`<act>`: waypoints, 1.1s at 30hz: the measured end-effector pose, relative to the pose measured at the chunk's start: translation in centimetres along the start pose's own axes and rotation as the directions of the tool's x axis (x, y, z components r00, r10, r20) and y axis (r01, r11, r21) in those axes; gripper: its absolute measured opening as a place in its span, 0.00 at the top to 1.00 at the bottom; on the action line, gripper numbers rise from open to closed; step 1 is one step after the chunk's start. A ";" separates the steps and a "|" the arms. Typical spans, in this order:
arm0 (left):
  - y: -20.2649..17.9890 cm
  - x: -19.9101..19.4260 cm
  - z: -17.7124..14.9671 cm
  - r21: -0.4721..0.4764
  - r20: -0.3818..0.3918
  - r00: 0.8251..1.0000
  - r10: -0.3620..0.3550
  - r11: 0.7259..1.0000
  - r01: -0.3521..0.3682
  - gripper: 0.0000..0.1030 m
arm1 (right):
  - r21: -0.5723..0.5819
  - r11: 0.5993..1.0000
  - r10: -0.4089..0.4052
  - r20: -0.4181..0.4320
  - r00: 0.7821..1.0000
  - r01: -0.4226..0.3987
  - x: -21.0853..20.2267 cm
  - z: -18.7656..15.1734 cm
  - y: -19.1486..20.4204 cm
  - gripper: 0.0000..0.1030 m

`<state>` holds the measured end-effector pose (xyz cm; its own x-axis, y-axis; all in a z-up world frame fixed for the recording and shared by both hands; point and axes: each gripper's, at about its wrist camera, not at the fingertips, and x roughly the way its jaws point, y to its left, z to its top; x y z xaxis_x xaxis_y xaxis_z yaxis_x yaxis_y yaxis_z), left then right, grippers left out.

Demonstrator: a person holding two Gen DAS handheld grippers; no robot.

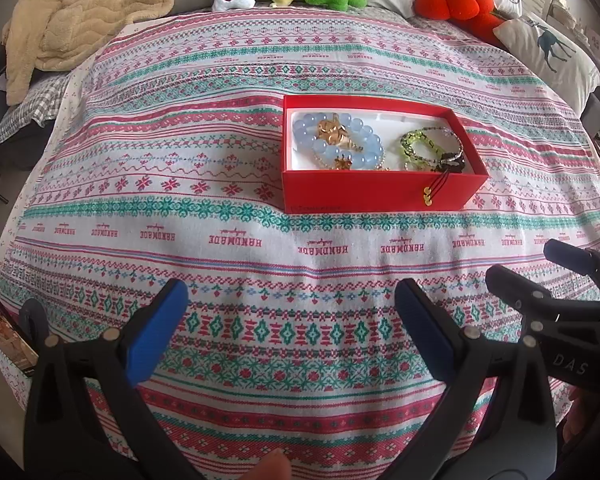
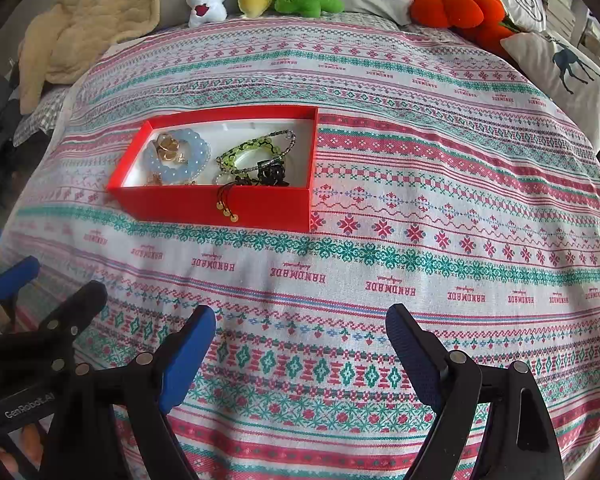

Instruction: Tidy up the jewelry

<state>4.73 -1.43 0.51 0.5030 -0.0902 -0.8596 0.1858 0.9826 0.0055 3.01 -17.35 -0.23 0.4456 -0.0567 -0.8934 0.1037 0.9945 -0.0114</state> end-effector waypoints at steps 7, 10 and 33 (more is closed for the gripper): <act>0.1 0.1 0.0 0.000 -0.001 1.000 0.002 1.000 -0.002 0.00 | 0.000 1.000 -0.001 0.001 1.000 0.001 0.0 0.0 0.1 0.14; 0.1 0.0 0.0 -0.001 -0.001 1.000 0.002 1.000 -0.002 0.00 | -0.001 1.000 -0.001 0.002 1.000 0.001 0.0 0.0 0.1 0.14; 0.1 0.3 -0.1 -0.009 -0.015 1.000 0.006 1.000 -0.006 0.00 | -0.006 1.000 -0.003 0.006 1.000 0.003 -0.2 0.1 0.1 0.14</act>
<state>4.79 -1.35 0.18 0.4911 -0.0816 -0.8673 0.1753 0.9845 0.0066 2.97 -17.29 -0.02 0.4510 -0.0601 -0.8905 0.0994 0.9949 -0.0168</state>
